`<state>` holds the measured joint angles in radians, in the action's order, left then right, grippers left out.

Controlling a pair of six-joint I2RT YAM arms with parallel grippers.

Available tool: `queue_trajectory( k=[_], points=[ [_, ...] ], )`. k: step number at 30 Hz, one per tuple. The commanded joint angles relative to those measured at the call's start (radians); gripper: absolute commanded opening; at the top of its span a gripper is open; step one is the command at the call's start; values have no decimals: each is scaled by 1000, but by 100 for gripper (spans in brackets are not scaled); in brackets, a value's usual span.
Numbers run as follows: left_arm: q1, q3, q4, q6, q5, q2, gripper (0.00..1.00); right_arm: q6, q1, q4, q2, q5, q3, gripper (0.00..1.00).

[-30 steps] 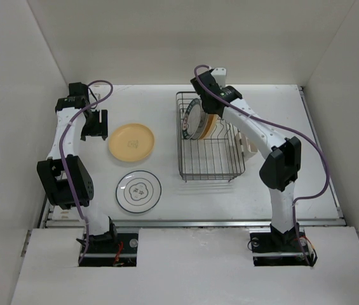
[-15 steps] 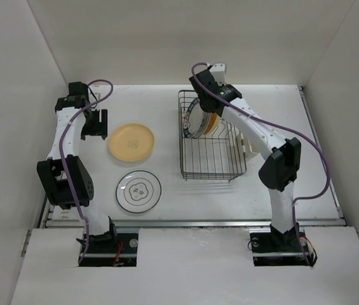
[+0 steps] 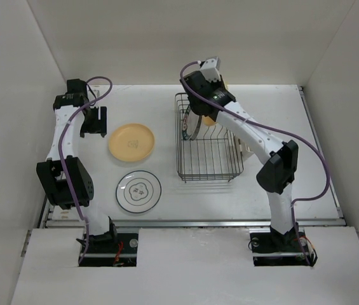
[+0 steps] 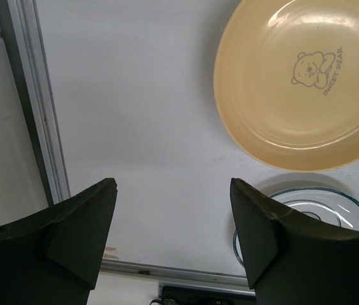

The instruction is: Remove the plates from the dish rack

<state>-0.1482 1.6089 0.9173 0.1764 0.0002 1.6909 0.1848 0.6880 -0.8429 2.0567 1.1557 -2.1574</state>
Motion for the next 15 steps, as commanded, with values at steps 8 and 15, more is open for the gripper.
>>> queue_trajectory(
  k=[8, 15],
  points=[
    [-4, 88, 80, 23, 188, -50, 69, -269, 4, 284, -168, 274, 16, 0],
    [-4, 97, 90, 55, 395, -100, 72, -419, -27, 464, -205, 283, 28, 0]
  ],
)
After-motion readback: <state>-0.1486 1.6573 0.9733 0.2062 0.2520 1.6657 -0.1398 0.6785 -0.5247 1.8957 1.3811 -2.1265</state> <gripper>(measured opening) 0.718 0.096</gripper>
